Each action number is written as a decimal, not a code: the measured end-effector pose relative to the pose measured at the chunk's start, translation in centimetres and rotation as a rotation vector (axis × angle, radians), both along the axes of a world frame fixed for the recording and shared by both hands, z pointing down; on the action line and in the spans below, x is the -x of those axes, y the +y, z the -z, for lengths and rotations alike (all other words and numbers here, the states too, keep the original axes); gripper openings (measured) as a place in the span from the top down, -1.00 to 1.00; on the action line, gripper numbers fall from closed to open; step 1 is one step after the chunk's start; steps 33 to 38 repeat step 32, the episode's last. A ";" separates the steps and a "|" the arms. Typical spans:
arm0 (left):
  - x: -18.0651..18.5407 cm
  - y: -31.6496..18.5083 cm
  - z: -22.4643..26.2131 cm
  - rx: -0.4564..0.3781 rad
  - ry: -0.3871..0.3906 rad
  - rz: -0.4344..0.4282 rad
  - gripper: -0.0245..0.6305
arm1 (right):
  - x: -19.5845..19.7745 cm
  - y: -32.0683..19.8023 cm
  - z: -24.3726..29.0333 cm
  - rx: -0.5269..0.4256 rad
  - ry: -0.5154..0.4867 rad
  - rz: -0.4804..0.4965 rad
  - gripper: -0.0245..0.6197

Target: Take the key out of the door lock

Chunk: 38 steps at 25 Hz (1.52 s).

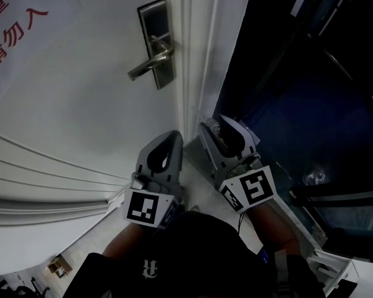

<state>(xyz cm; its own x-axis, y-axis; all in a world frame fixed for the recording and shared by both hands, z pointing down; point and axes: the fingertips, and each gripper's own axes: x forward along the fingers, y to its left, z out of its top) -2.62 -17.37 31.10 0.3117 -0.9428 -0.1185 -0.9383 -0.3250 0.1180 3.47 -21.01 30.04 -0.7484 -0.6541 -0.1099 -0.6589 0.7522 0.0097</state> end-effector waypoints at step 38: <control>-1.1 4.0 0.7 -0.002 0.002 0.007 0.91 | -0.7 5.3 0.9 -0.023 -0.006 0.020 0.49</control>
